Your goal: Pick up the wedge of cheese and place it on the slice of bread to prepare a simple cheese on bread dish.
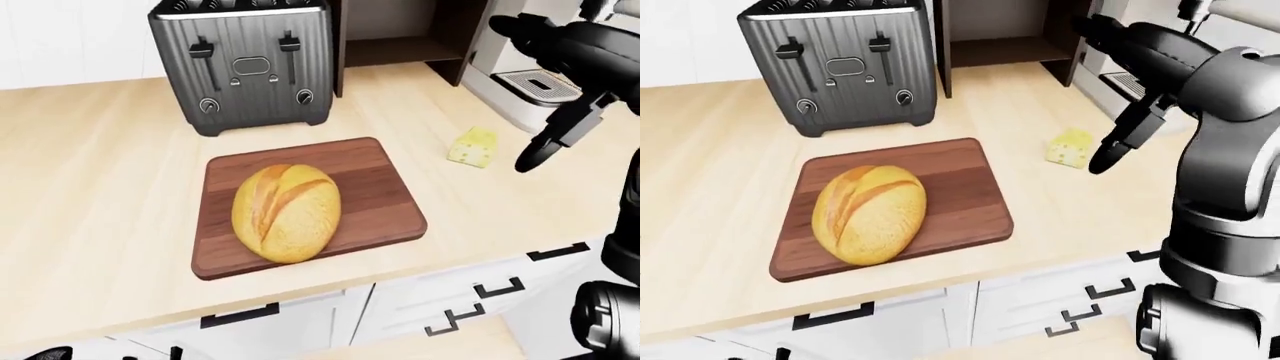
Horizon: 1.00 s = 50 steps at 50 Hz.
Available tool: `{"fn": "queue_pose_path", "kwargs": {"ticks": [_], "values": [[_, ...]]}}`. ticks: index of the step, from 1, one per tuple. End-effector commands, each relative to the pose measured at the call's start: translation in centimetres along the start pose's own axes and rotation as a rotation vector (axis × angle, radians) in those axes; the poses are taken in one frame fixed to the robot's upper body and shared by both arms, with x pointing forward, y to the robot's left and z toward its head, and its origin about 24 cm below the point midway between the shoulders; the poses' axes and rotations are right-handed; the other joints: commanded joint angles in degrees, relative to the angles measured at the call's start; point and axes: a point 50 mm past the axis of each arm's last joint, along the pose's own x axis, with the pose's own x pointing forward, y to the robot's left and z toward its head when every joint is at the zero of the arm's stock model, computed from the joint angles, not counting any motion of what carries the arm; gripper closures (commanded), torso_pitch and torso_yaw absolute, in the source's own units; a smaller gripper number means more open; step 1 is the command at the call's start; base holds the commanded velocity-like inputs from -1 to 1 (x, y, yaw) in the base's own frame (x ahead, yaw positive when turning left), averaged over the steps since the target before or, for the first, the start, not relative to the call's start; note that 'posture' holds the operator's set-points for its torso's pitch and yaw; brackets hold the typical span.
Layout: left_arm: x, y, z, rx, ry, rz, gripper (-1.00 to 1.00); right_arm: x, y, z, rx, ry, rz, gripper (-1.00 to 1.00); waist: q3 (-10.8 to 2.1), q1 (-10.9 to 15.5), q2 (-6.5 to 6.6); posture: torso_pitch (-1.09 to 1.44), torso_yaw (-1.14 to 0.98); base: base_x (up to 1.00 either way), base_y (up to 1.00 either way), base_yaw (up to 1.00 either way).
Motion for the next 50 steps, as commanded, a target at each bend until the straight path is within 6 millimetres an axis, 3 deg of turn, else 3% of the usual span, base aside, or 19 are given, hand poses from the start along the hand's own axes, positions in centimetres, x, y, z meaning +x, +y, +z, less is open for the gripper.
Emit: {"fn": "queue_pose_path", "kwargs": {"ticks": [1,8,17,22,30,43,50], "values": [[0.2,-0.2,0.6,-0.006,-0.036,-0.014,-1.0,-0.7,-1.4,0.6,-0.033,-0.027,-0.083,-1.0,-1.04,-0.03,-0.22,0.0,0.0,0.0,0.0,0.0],[0.2,-0.2,0.6,-0.006,-0.037,-0.016,-1.0,1.5,-1.0,-1.1,-0.003,-0.002,-0.039,-1.0,-1.19,0.01,-0.26,0.0,0.0,0.0,0.0,0.0],[0.1,-0.3,0.6,-0.005,-0.037,-0.017,-1.0,6.1,0.1,-3.2,0.035,0.04,0.07,-1.0,-1.43,-0.17,-0.15,0.0,0.0,0.0,0.0,0.0],[0.1,-0.3,0.5,-0.004,-0.037,-0.016,-1.0,7.9,1.1,-3.0,0.033,0.046,0.202,-1.0,-1.54,-0.22,-0.01,0.0,0.0,0.0,0.0,0.0],[0.1,-0.3,0.5,-0.003,-0.037,-0.016,-1.0,8.7,1.6,-2.8,0.02,0.05,0.247,-1.0,-1.5,0.0,0.13,0.0,0.0,0.0,0.0,0.0],[0.2,-0.2,0.5,-0.004,-0.035,-0.015,-1.0,8.8,2.1,-5.1,-0.084,0.207,0.272,-1.0,-1.55,0.3,-0.16,0.0,0.0,0.0,0.0,0.0],[0.2,-0.2,0.5,-0.005,-0.035,-0.015,-1.0,9.1,2.8,-5.2,-0.099,0.213,0.286,-1.0,-1.55,0.34,-0.22,0.0,0.0,0.0,0.0,0.0]]}}
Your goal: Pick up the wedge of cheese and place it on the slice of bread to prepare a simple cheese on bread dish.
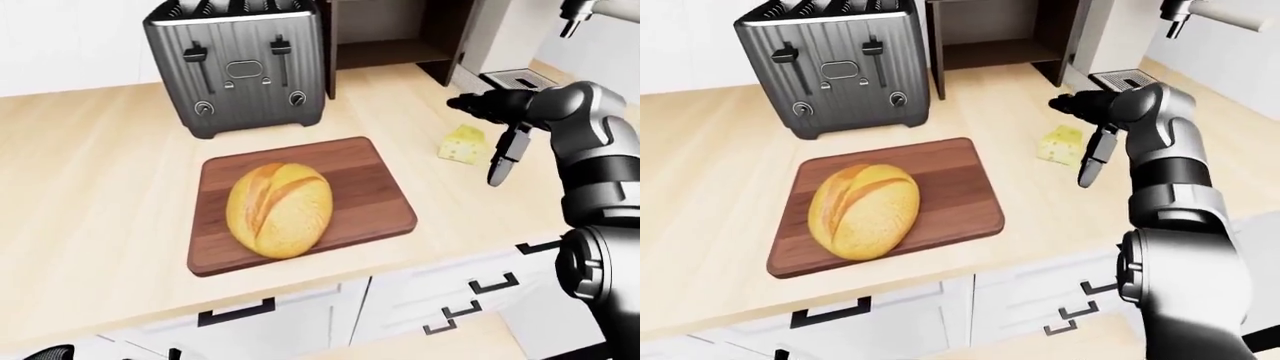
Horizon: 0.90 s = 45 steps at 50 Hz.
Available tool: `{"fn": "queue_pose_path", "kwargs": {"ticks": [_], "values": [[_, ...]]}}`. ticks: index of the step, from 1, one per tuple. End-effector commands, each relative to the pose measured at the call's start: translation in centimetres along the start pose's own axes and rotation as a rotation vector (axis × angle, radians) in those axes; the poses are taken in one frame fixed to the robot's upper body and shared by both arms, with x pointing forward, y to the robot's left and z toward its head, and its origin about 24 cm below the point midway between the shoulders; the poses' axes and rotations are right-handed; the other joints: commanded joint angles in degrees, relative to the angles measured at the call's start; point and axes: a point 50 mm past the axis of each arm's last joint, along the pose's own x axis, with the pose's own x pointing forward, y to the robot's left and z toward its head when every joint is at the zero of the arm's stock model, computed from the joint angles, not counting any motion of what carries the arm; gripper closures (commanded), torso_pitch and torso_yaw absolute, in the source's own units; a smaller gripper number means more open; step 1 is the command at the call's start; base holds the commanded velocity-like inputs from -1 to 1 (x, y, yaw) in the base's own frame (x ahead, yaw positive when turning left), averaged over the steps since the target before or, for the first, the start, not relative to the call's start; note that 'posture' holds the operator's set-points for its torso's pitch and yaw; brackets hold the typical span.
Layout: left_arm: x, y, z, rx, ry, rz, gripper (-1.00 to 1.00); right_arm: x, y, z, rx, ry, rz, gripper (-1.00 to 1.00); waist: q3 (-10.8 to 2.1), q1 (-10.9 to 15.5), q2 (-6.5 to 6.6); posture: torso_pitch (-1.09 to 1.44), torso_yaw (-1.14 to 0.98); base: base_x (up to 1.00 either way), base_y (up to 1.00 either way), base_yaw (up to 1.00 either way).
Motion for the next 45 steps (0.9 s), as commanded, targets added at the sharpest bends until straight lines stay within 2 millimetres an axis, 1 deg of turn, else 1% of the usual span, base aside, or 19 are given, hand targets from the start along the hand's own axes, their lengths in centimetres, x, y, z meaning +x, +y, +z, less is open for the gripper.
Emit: {"fn": "queue_pose_path", "kwargs": {"ticks": [1,6,12,19,29,30,31,32,37,41,45], "values": [[0.2,-0.2,0.5,-0.007,-0.032,-0.014,-1.0,-1.2,-2.0,1.3,-0.033,-0.042,-0.09,-1.0,-1.12,0.09,-0.31,0.0,0.0,0.0,0.0,0.0],[0.2,-0.2,0.5,-0.006,-0.033,-0.012,-1.0,-0.5,-1.4,1.7,-0.04,-0.043,-0.074,-1.0,-1.14,0.07,-0.22,0.0,0.0,0.0,0.0,0.0],[0.2,-0.2,0.4,-0.005,-0.032,-0.012,-1.0,-0.2,-1.4,1.9,-0.041,-0.048,-0.072,-1.0,-1.2,0.15,-0.25,0.0,0.0,0.0,0.0,0.0],[0.2,-0.2,0.5,-0.006,-0.032,-0.013,-1.0,0.0,-1.0,1.6,-0.037,-0.041,-0.065,-1.0,-1.22,0.26,-0.38,0.0,0.0,0.0,0.0,0.0],[0.2,-0.2,0.5,-0.006,-0.03,-0.013,-1.0,1.1,0.6,1.1,-0.03,-0.037,-0.035,-1.0,-1.35,0.31,-0.49,0.0,0.0,0.0,0.0,0.0],[0.2,-0.2,0.5,-0.006,-0.03,-0.013,-1.0,1.3,1.0,1.0,-0.033,-0.034,-0.021,-0.62,-1.37,0.31,-0.51,0.0,0.0,0.0,0.0,0.0],[0.2,-0.2,0.5,-0.006,-0.03,-0.013,-1.0,1.4,1.1,1.0,-0.031,-0.037,-0.018,0.0,-1.41,0.32,-0.53,0.0,0.0,0.0,0.0,0.0],[0.2,-0.2,0.5,-0.006,-0.031,-0.012,-1.0,1.4,1.1,0.9,-0.032,-0.037,-0.015,1.0,-1.44,0.33,-0.55,0.0,0.0,0.0,0.0,0.0],[0.2,-0.2,0.5,-0.006,-0.03,-0.012,-1.0,1.1,0.9,0.7,-0.035,-0.031,-0.02,1.0,-1.48,0.35,-0.69,0.0,0.0,0.0,0.0,0.0],[0.2,-0.2,0.5,-0.007,-0.029,-0.013,-1.0,1.0,0.7,0.5,-0.029,-0.027,-0.033,1.0,-1.78,0.42,-1.03,0.0,0.0,0.0,0.0,0.0],[0.2,-0.2,0.5,-0.008,-0.029,-0.013,-1.0,0.9,0.7,0.5,-0.031,-0.028,-0.036,1.0,-1.69,0.57,-1.11,0.0,0.0,0.0,0.0,0.0]]}}
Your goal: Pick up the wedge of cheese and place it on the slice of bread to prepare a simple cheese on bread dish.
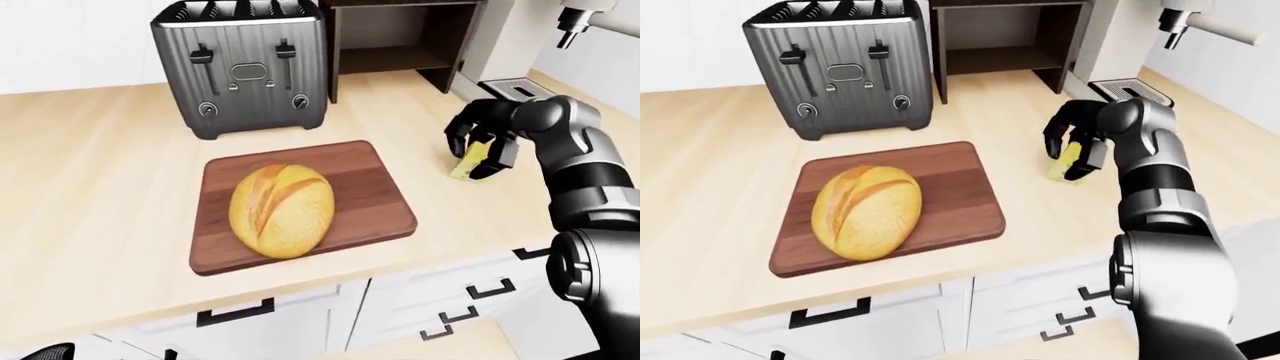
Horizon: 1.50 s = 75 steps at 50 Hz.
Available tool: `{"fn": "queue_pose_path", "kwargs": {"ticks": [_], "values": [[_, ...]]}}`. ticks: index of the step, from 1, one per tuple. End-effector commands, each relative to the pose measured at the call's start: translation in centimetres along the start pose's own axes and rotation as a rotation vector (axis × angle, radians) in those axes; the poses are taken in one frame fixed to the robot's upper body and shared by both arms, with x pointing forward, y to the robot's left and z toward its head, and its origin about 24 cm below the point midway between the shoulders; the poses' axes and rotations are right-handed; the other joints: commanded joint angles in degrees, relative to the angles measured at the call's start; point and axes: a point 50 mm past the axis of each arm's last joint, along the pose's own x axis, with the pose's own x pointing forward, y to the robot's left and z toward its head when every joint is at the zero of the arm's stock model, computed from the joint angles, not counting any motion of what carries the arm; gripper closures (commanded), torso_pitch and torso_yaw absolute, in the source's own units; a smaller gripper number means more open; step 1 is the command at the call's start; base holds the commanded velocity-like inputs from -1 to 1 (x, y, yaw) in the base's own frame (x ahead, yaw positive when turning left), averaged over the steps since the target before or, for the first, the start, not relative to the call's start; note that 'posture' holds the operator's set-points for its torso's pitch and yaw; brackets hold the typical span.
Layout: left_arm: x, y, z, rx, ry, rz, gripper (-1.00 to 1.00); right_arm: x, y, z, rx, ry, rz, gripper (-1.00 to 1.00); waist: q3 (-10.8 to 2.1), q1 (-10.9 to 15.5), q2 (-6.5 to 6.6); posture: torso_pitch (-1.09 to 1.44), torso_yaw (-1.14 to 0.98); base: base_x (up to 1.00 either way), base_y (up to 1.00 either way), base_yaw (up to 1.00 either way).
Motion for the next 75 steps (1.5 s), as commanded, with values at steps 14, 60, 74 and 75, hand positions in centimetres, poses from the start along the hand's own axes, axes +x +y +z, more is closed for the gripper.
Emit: {"fn": "queue_pose_path", "kwargs": {"ticks": [14,60,74,75], "values": [[0.2,-0.2,0.6,-0.008,-0.034,-0.016,-1.0,-2.2,-3.9,5.6,-0.109,-0.137,-0.083,1.0,-0.24,-0.24,0.7,0.0,0.0,0.0,0.0,0.0],[0.2,-0.2,0.5,-0.01,-0.031,-0.02,-1.0,-9.8,-4.1,21.7,-0.567,-0.449,-0.161,1.0,0.83,-0.91,2.1,0.0,0.0,0.0,0.0,0.0],[0.2,-0.2,0.5,-0.011,-0.029,-0.02,-1.0,-13.7,-2.5,25.6,-0.602,-0.628,-0.145,1.0,1.07,-1.27,2.62,0.0,0.0,0.0,0.0,0.0],[0.2,-0.2,0.5,-0.011,-0.029,-0.02,-1.0,-14.0,-2.4,26.0,-0.595,-0.65,-0.14,1.0,1.1,-1.31,2.66,0.0,0.0,0.0,0.0,0.0]]}}
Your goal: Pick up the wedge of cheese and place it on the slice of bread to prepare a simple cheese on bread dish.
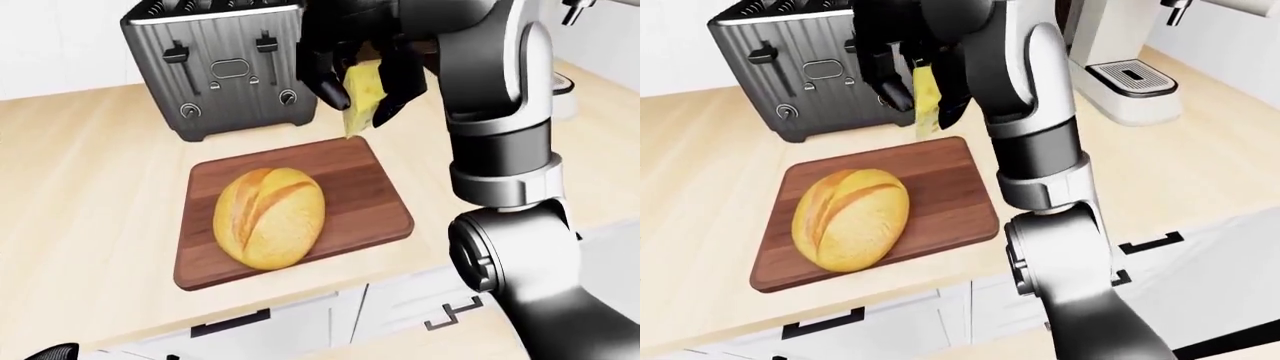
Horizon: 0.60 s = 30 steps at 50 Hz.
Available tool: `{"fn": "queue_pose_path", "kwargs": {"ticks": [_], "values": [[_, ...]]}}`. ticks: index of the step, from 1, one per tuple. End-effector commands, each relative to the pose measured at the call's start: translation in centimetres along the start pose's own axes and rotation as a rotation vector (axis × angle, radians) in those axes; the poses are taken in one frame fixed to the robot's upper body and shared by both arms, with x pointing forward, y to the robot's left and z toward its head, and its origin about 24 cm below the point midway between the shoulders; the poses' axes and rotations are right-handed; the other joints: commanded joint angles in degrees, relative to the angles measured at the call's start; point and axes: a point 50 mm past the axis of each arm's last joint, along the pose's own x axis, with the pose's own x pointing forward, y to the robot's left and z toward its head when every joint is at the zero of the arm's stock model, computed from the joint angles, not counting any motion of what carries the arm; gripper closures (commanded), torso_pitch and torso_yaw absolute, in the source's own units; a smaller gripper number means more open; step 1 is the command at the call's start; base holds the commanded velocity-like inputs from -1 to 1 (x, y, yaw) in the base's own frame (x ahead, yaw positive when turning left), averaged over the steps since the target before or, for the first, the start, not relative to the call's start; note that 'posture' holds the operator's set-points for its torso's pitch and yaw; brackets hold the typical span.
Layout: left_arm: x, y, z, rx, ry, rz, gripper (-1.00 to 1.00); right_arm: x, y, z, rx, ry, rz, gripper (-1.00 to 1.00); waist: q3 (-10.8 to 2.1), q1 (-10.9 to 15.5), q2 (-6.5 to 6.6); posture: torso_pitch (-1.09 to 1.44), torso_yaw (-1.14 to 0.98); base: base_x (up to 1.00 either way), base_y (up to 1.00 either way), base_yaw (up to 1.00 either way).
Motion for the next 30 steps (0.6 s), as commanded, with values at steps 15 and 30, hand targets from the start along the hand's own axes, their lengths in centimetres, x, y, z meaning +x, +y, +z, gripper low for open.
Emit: {"fn": "queue_pose_path", "kwargs": {"ticks": [15,30], "values": [[0.2,-0.1,0.6,-0.008,-0.032,-0.013,-1.0,-2.5,-2.8,4.6,0.19,-0.31,-0.091,1.0,-0.96,-0.27,0.71,0.0,0.0,0.0,0.0,0.0],[0.2,-0.2,0.4,-0.007,-0.032,-0.014,-1.0,0.2,-1.2,4.5,0.275,-0.388,-0.022,1.0,-1.23,-0.47,1.05,0.0,0.0,0.0,0.0,0.0]]}}
